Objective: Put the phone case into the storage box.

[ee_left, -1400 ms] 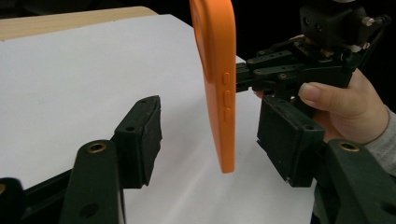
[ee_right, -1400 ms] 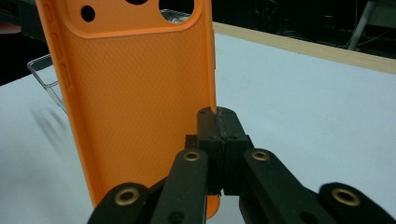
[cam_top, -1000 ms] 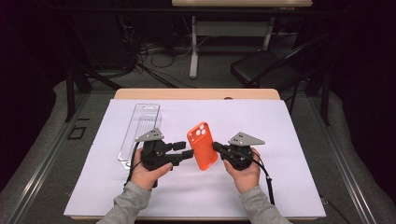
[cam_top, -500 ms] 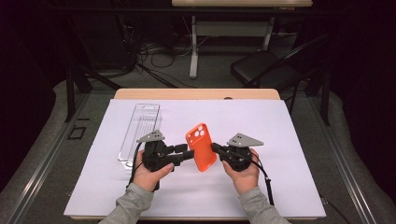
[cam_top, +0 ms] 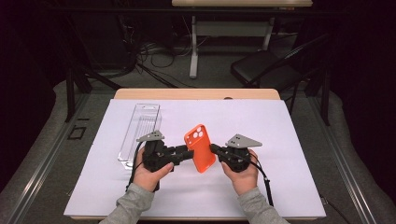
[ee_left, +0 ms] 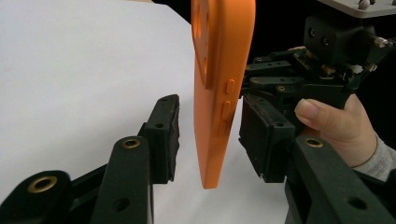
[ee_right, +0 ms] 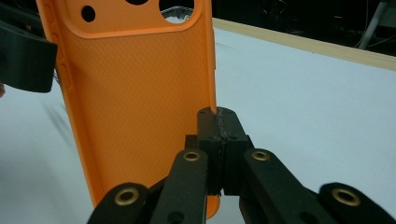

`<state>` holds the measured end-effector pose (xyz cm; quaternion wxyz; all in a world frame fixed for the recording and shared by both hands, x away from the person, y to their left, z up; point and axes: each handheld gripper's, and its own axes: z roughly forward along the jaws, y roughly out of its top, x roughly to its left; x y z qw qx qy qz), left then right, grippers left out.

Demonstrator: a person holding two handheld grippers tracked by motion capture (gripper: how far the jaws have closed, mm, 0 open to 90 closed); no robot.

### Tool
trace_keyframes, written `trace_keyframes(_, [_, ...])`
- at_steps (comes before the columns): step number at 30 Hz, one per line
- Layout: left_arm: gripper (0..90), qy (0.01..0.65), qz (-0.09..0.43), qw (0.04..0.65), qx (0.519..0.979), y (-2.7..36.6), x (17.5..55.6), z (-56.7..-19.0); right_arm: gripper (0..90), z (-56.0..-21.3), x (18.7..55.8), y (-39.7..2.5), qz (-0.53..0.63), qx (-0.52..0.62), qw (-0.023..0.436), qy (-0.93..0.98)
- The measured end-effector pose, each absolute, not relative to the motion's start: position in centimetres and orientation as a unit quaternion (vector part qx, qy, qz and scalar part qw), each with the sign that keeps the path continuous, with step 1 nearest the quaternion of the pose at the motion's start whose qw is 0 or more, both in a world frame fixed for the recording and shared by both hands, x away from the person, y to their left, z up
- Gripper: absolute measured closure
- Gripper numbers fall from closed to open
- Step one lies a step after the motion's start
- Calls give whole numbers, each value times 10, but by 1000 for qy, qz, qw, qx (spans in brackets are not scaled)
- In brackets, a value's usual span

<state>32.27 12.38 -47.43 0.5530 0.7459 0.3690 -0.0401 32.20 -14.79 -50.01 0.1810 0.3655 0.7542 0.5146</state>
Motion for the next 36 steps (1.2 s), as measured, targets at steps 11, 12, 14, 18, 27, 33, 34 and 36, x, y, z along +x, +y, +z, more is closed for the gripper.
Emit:
trace_keyframes(11, [665,382,-59,549,741,123,320,-475,900,-502,322,-147,514,366,179,755])
trace_keyframes(12, [669,383,-60,549,740,123,320,-475,900,-502,322,-147,513,367,178,755])
trace_keyframes(14, [677,385,-58,549,740,123,320,-475,900,-502,322,-146,513,365,179,756])
trace_keyframes(18, [703,388,-57,548,739,124,321,-475,900,-502,321,-146,513,364,178,757])
trace_keyframes(27, [726,391,-61,549,736,126,321,-475,899,-502,321,-146,513,365,178,757])
trace_keyframes(33, [740,392,-61,549,736,126,321,-475,900,-502,320,-145,513,365,176,756])
trace_keyframes(34, [748,392,-62,549,735,125,321,-475,900,-502,320,-145,513,365,176,757])
trace_keyframes(36, [754,392,-62,549,735,125,321,-475,899,-503,320,-145,514,364,177,756])
